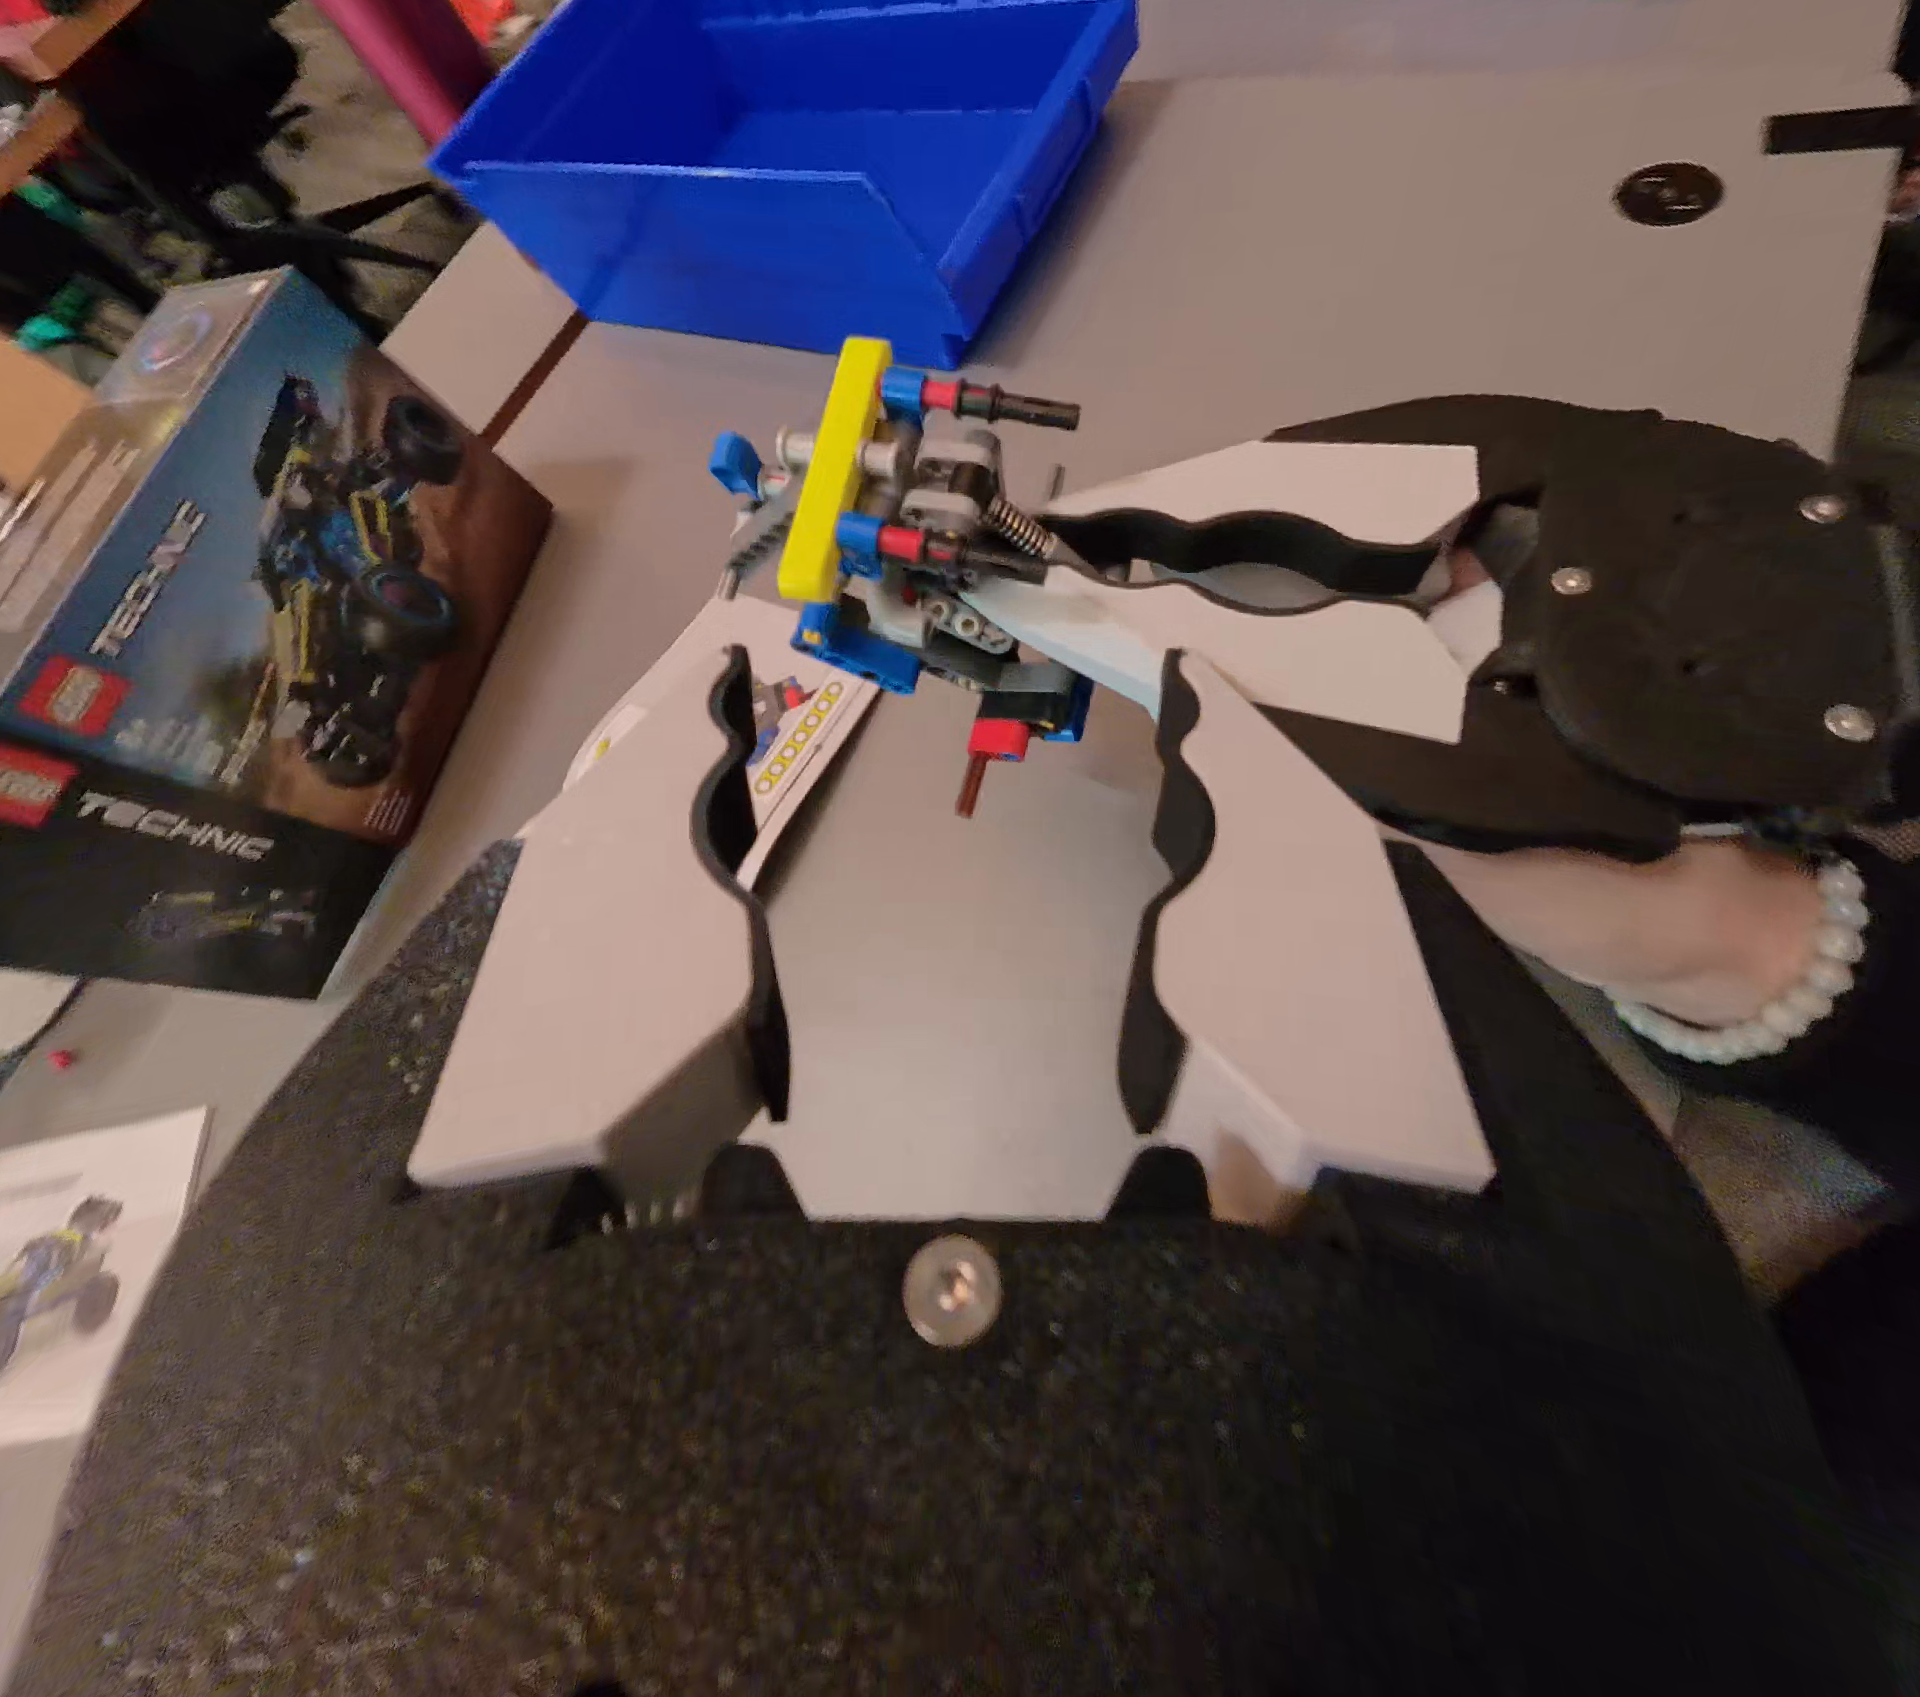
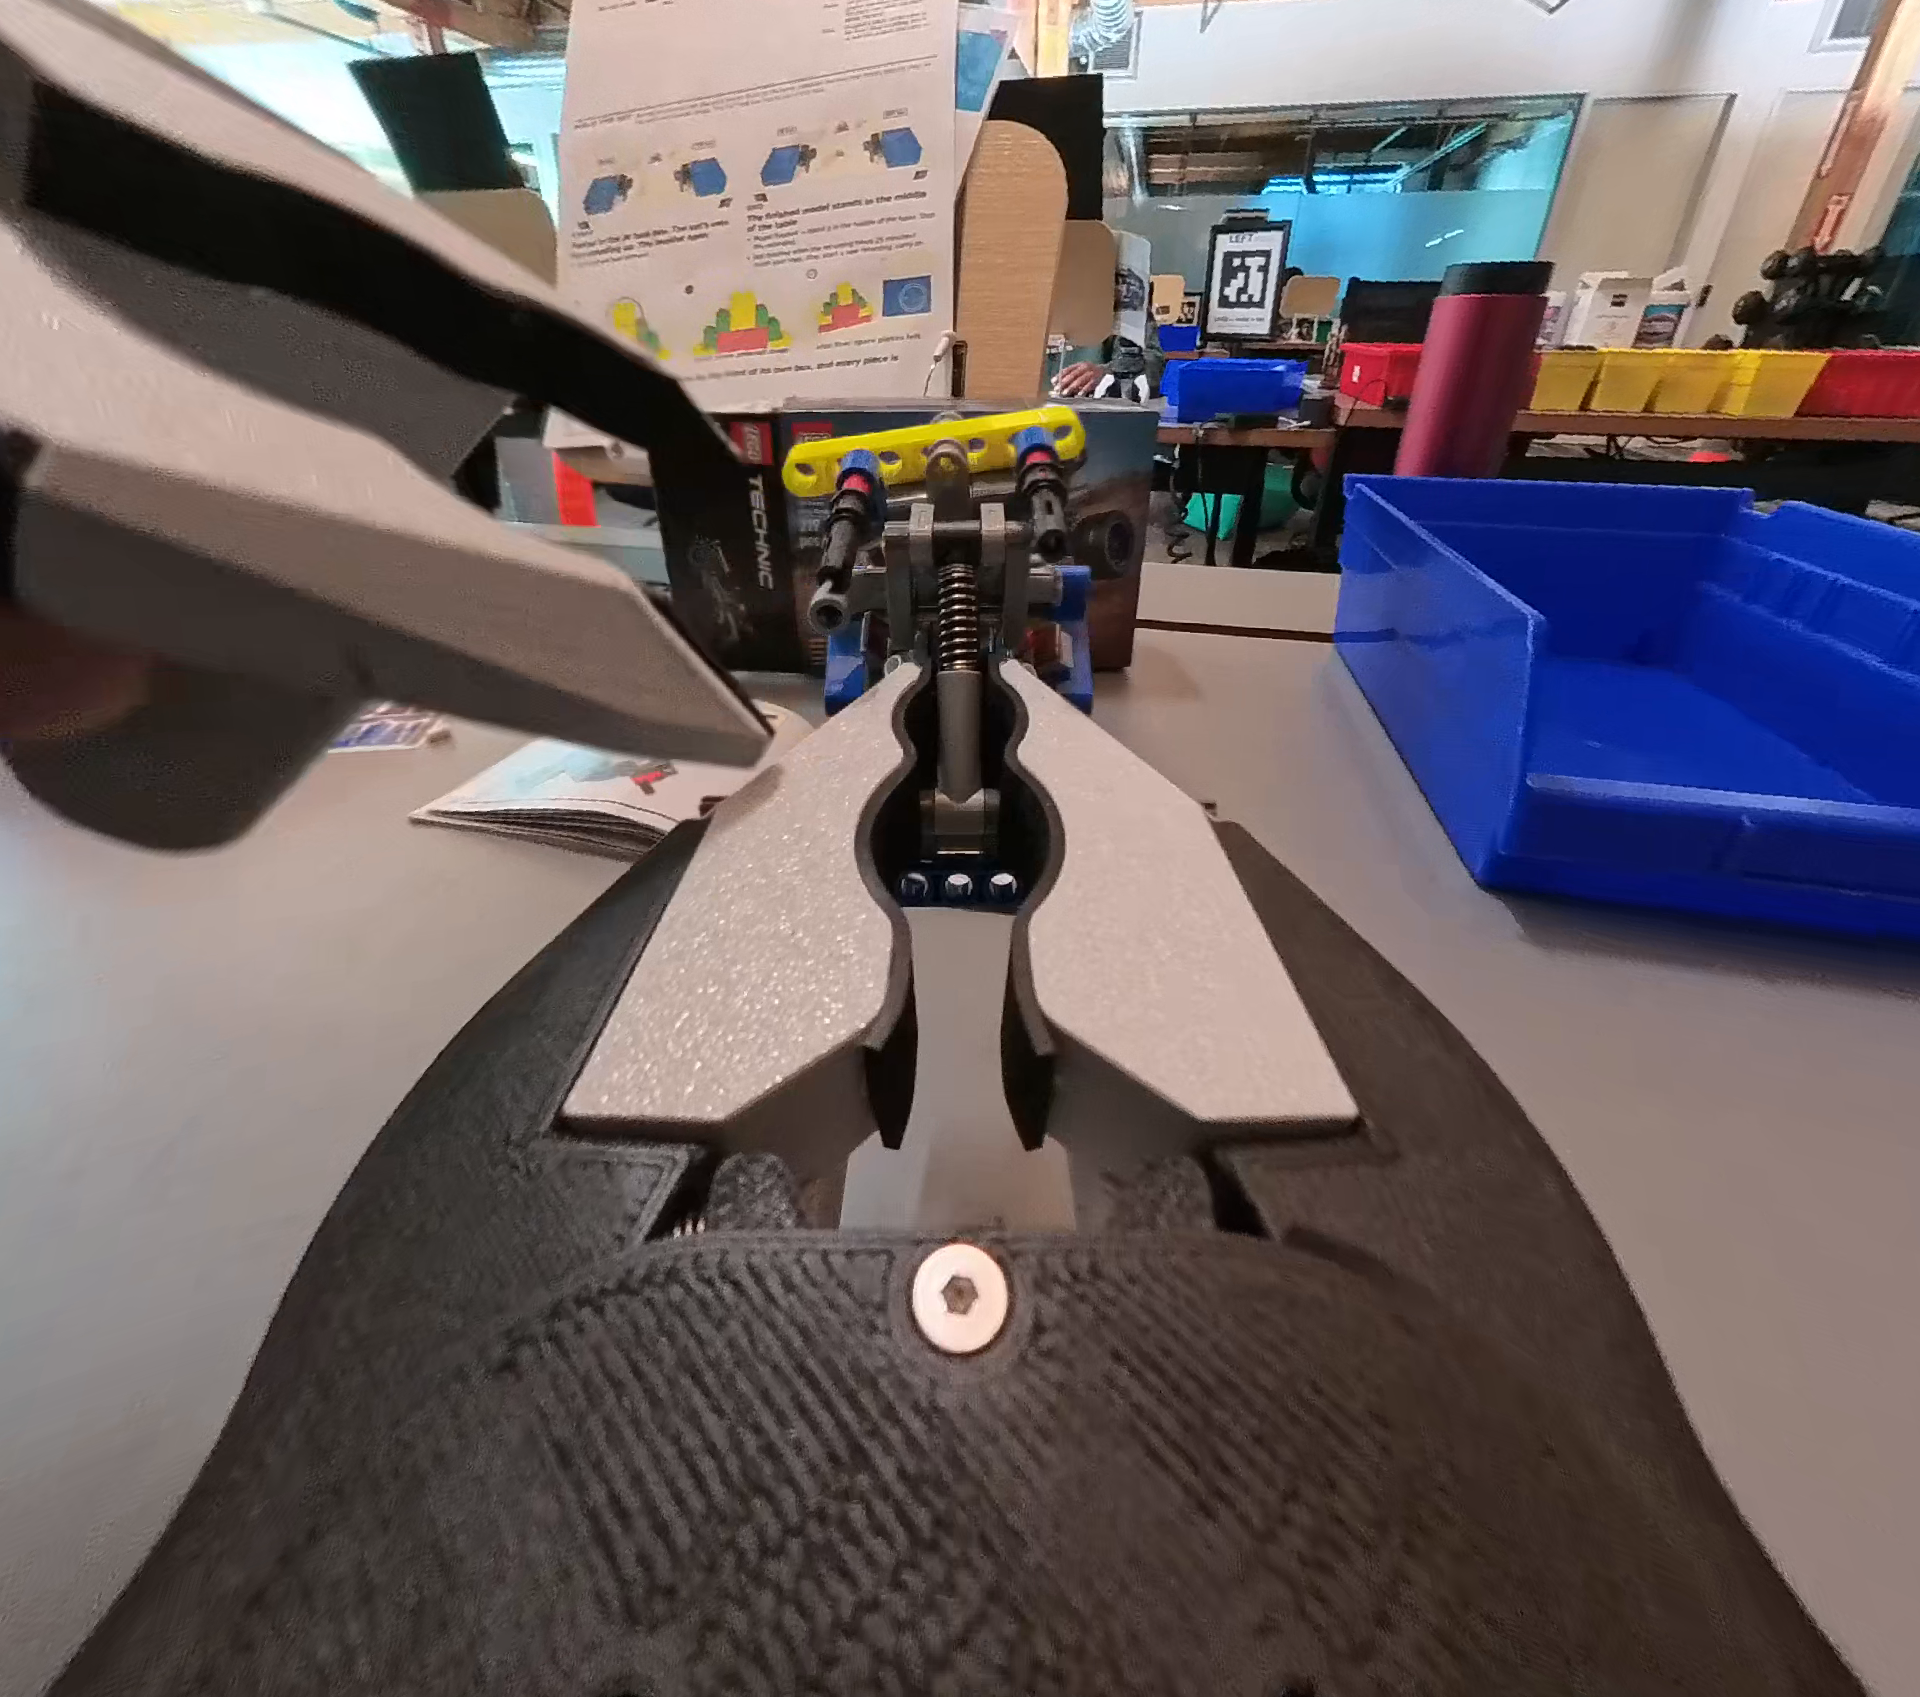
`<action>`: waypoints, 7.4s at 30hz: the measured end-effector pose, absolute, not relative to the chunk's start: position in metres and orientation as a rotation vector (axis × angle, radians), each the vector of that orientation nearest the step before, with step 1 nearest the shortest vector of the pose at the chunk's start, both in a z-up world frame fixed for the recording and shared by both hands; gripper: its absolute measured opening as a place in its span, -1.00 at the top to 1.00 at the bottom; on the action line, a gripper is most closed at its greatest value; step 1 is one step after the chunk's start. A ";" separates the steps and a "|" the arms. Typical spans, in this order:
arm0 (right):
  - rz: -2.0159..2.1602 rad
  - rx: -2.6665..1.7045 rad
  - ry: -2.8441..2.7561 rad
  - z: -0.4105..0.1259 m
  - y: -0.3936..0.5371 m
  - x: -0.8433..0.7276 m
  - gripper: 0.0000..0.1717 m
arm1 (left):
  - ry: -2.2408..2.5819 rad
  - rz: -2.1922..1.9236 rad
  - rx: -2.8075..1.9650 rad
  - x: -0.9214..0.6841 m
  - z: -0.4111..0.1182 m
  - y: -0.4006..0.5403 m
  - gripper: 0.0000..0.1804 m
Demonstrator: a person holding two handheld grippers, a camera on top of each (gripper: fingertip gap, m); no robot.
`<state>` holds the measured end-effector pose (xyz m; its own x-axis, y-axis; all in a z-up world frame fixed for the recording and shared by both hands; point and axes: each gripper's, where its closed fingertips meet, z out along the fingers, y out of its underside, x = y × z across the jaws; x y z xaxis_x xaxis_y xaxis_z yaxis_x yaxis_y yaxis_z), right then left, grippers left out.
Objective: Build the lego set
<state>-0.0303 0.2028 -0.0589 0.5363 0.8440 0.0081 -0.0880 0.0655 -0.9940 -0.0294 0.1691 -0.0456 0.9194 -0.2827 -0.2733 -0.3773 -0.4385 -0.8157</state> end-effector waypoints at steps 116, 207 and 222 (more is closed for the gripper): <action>0.716 -1.159 -0.961 -0.060 0.180 -0.046 0.95 | 0.482 -0.120 -2.044 -0.063 -0.034 0.164 0.95; 0.900 -1.280 -0.849 -0.062 0.185 -0.047 0.95 | 0.590 0.066 -2.026 -0.065 -0.039 0.170 0.94; 0.936 -1.297 -0.813 -0.062 0.188 -0.045 0.95 | 0.594 -0.034 -1.998 -0.045 -0.038 0.166 0.20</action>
